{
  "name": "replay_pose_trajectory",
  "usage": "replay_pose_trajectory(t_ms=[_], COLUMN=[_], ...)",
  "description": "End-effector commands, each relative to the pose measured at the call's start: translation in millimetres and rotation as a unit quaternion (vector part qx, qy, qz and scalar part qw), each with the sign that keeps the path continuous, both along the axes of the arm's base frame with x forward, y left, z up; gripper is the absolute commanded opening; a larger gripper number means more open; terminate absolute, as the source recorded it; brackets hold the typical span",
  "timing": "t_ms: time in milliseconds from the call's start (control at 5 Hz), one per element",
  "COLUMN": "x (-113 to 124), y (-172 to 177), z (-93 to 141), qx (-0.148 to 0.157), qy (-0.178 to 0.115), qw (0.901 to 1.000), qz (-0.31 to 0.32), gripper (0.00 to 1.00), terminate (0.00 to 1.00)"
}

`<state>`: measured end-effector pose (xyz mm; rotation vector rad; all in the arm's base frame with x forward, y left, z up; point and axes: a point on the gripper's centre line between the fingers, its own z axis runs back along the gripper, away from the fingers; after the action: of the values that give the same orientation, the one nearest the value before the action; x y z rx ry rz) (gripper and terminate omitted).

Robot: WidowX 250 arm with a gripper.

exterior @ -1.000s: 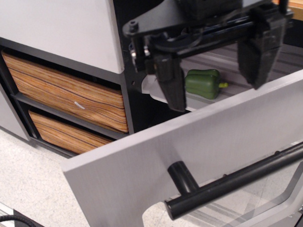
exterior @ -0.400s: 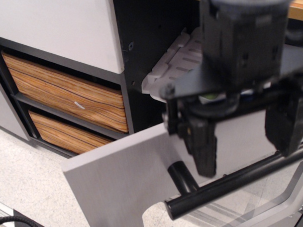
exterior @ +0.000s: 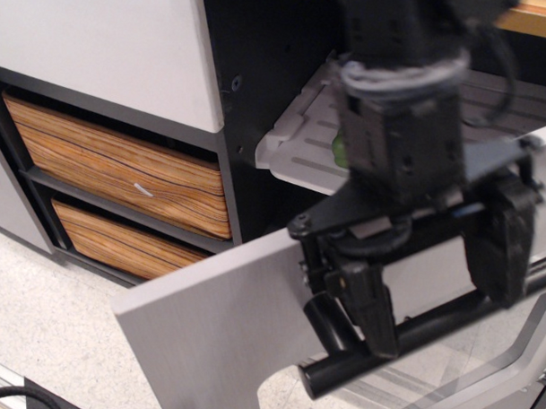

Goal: Close oven

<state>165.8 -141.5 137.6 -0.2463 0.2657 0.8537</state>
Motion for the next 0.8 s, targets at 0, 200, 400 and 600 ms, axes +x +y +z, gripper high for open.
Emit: replay_pose_trajectory(t_ms=[0,200,400,600], x=[18.5,30.2,48.8,56.0], y=[5.7,19.4,36.2,45.2], z=[-12.2,-1.4,14.2,30.9], qx=[0.063,0.095,0.100,0.106], qy=[-0.080,-0.131,-0.140,-0.160], qw=[0.9948,0.9868,0.9850,0.9815], qz=[-0.007,0.002,0.012,0.005], gripper=[1.00,1.00,1.00,1.00], terminate=[0.00,0.00,0.00,0.00])
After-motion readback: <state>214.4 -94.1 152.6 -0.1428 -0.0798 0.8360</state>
